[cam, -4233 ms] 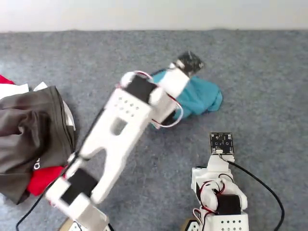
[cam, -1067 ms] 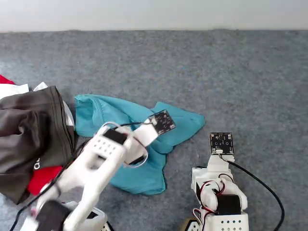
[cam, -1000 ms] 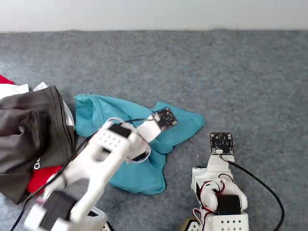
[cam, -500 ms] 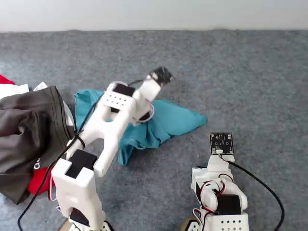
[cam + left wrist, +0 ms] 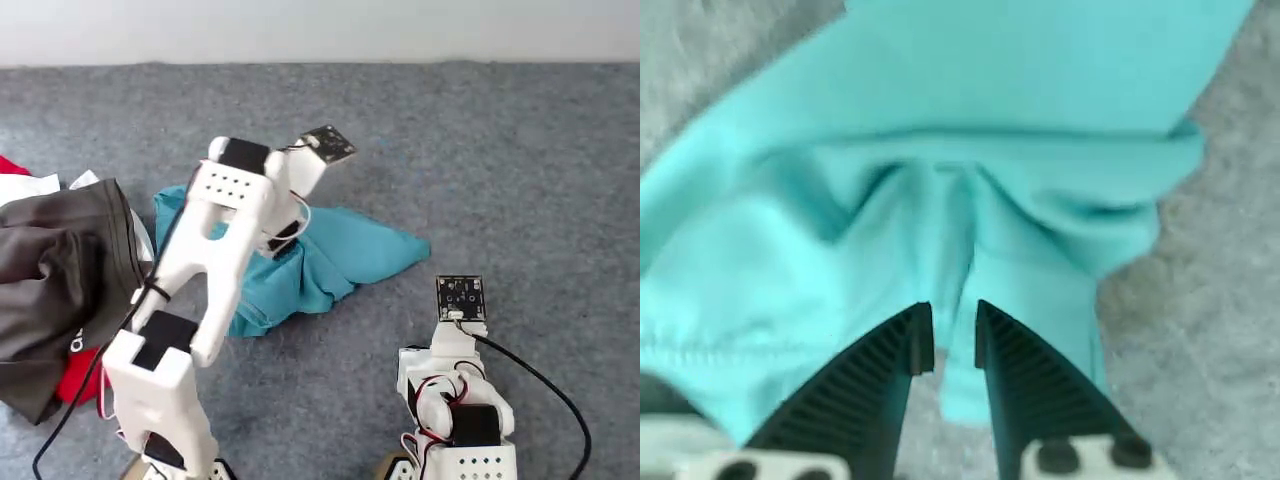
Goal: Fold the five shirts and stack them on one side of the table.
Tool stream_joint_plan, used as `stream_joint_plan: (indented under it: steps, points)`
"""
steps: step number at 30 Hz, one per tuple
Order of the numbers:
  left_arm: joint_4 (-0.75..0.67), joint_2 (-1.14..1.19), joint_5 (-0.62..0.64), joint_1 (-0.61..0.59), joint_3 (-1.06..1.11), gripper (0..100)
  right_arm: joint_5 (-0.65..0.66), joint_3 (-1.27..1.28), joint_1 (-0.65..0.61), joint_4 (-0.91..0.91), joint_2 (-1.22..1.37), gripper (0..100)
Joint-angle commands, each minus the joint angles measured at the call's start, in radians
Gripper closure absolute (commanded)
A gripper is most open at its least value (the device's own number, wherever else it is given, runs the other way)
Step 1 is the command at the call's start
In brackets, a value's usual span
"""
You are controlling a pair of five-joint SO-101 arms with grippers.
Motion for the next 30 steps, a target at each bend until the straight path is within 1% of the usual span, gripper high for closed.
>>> stream_joint_plan:
  steps: [1, 5, 7, 9, 11, 13, 16, 18, 23, 26, 28, 30]
  points:
    - [0.035, -0.094, 0.006, -0.054, -0.036, 92, 0.008, 0.014, -0.001, 0.007, -0.004, 99.0]
    - [0.035, -0.095, -0.002, -0.068, 0.05, 92, 0.008, 0.014, -0.001, 0.007, -0.004, 99.0]
    - [0.034, -0.097, -0.031, -0.063, 0.107, 92, 0.008, 0.014, -0.001, 0.007, -0.004, 99.0]
    - [0.034, -0.097, -0.048, -0.048, 0.148, 90, 0.008, 0.014, -0.001, 0.007, -0.004, 99.0]
    - [0.032, -0.097, -0.048, -0.038, 0.179, 85, 0.008, 0.014, -0.001, 0.007, -0.004, 99.0]
    - [-0.009, -0.095, -0.035, -0.026, 0.213, 82, 0.008, 0.014, -0.001, 0.007, -0.004, 99.0]
    - [-0.118, -0.095, 0.005, -0.008, 0.285, 82, 0.008, 0.014, -0.001, 0.007, -0.004, 99.0]
    - [-0.161, -0.095, 0.02, 0.037, 0.334, 82, 0.008, 0.014, -0.001, 0.007, -0.004, 99.0]
    - [-0.175, -0.097, 0.11, 0.235, 0.392, 82, 0.008, 0.014, -0.001, 0.007, -0.004, 99.0]
    - [-0.187, -0.097, 0.129, 0.341, 0.392, 88, 0.008, 0.014, -0.001, 0.007, -0.004, 99.0]
    - [-0.204, -0.097, 0.133, 0.387, 0.392, 94, 0.008, 0.014, -0.001, 0.007, -0.004, 99.0]
    - [-0.206, -0.097, 0.133, 0.417, 0.392, 97, 0.008, 0.014, -0.001, 0.007, -0.004, 99.0]
